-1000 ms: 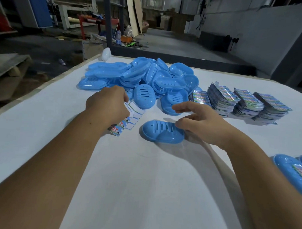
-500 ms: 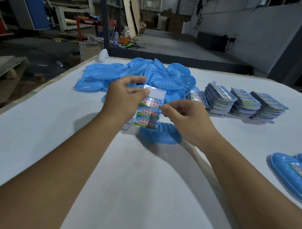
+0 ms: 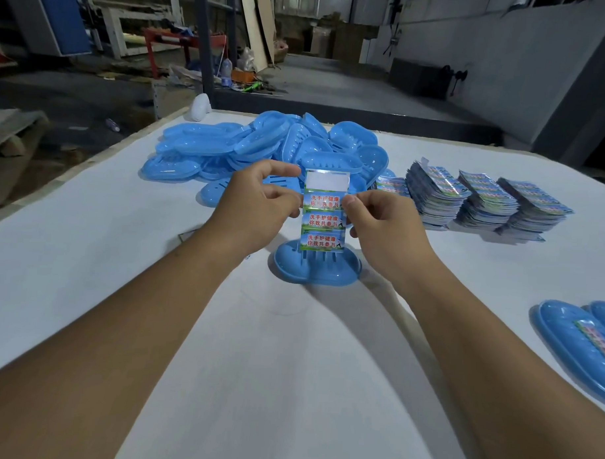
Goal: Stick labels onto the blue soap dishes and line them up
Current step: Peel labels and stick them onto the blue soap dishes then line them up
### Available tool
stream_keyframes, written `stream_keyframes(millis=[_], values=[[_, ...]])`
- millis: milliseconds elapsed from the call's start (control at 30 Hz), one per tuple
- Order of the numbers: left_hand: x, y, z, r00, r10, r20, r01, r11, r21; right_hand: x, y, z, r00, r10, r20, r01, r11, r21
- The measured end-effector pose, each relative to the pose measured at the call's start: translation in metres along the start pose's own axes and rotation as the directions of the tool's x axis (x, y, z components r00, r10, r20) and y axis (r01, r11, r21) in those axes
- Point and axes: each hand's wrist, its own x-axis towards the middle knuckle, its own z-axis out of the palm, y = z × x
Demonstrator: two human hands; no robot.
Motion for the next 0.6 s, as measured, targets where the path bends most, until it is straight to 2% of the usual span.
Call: stream_keyframes(millis=[400, 600], values=[[-0.0010, -0.0003, -0.0016, 0.999, 0.038, 0.025, -0.039, 0.999, 0.028, 0.0000, 0.0006, -0.0018, 1.000, 0.009, 0.016, -0.009, 0.999, -0.046], [-0.0020, 0.0043, -0.0001, 0.998, 0.046, 0.044, -0.045, 0.999, -0.019, 0.0001, 0.0000, -0.0025, 0.998, 0.014, -0.063, -0.014, 1.000, -0.008]])
